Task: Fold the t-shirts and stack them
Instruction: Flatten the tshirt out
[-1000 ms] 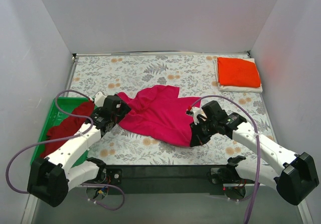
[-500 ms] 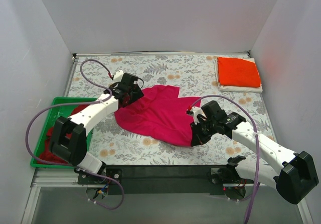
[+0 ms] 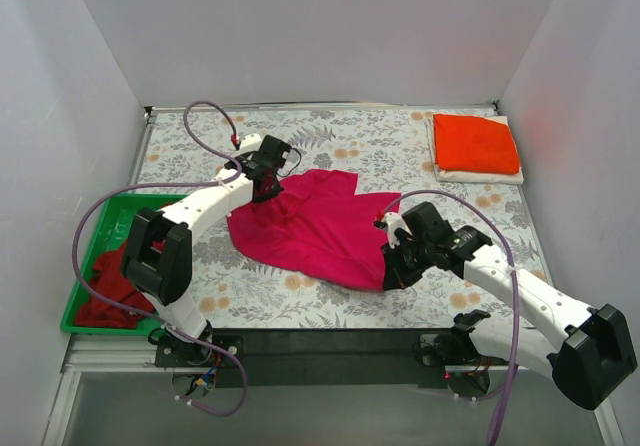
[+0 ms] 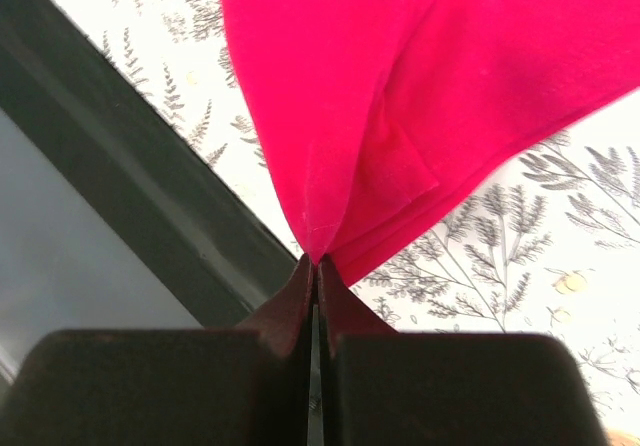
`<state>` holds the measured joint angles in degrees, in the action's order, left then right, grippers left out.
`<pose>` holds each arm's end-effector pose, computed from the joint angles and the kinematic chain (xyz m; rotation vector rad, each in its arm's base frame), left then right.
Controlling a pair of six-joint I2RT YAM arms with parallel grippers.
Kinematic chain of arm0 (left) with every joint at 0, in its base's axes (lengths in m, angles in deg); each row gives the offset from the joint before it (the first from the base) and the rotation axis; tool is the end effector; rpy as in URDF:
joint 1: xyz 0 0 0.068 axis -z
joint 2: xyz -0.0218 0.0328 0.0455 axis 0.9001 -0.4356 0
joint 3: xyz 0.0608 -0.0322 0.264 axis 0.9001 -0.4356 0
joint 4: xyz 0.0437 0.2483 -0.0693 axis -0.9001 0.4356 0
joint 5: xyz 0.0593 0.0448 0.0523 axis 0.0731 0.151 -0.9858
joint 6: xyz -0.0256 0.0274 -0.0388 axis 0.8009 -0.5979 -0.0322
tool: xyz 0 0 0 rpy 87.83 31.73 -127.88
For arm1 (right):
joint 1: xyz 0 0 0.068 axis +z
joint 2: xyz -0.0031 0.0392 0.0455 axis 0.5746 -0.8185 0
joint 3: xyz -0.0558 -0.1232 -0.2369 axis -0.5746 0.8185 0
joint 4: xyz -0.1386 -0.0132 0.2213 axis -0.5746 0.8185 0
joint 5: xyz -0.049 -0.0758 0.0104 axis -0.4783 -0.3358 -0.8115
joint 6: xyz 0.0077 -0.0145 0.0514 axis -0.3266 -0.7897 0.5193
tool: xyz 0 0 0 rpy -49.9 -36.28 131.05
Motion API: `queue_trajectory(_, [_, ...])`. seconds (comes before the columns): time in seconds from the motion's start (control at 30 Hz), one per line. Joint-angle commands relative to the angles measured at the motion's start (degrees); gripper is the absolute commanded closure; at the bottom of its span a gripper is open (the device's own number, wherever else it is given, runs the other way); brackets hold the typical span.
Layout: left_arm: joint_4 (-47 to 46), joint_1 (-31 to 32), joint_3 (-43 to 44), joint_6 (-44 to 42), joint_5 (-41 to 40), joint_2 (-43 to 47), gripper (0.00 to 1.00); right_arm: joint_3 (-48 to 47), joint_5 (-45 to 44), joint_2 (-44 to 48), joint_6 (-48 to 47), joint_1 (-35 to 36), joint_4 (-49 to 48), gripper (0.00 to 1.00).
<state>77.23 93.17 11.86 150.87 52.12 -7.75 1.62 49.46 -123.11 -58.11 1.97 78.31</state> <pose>0.3116 -0.1541 0.2290 -1.2621 2.1609 -0.1564 0.1446 0.1260 0.2223 -0.8490 2.5415 0.7630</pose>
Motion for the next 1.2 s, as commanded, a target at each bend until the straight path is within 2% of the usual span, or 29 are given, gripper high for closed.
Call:
queue_trajectory(0.0, [1.94, -1.39, 6.60, -4.37, -7.55, 4.39, 0.99, -0.26, -5.60, 2.24, 2.43, 0.23, -0.57, 0.99])
queue_trajectory(0.1, [1.51, -5.17, 9.68, -6.39, -6.68, 6.67, 1.00, -0.79, -9.48, 3.21, 4.01, 0.14, -0.57, 0.99])
queue_trajectory(0.23, [0.80, -10.08, 9.69, -5.97, -3.44, 12.46, 1.00, -1.58, -13.36, 4.70, 5.95, -0.03, -0.40, 0.99])
queue_trajectory(0.47, [-2.35, -18.26, -1.99, -3.77, 0.86, 23.80, 1.00, -2.54, -21.00, 9.88, 7.80, -1.96, -0.48, 0.99])
queue_trajectory(0.57, [-3.32, -21.17, -2.10, -4.29, 3.42, 24.09, 1.00, -4.04, -24.17, 9.55, 6.93, -3.46, -0.75, 0.99])
queue_trajectory(0.7, [-6.66, -21.70, 4.30, -5.35, 6.85, 19.88, 1.00, -12.70, -25.92, 4.90, 3.68, -6.88, -3.03, 0.99])
queue_trajectory(0.8, [-8.33, -21.96, 13.96, -5.35, 7.91, 16.45, 1.00, -20.63, -30.39, -0.38, 1.05, -8.64, -4.09, 0.99])
queue_trajectory(0.87, [-8.42, -21.96, 22.46, -5.53, 8.61, 13.46, 1.00, -30.03, -32.16, -3.71, -0.72, -9.61, -4.18, 0.99])
queue_trajectory(0.93, [-9.29, -21.96, 27.41, -6.40, 9.05, 12.49, 1.00, -39.32, -34.89, -5.57, -3.61, -10.58, -4.26, 0.99])
queue_trajectory(1.03, [-13.24, -22.05, 32.44, -9.20, 10.10, 15.10, 1.00, -49.61, -37.09, -7.42, -8.44, -11.11, -4.53, 0.99])
queue_trajectory(1.17, [-21.06, -21.96, 30.70, -13.24, 10.89, 23.52, 1.00, -54.31, -37.44, -4.63, -13.90, -11.02, -6.54, 0.99])
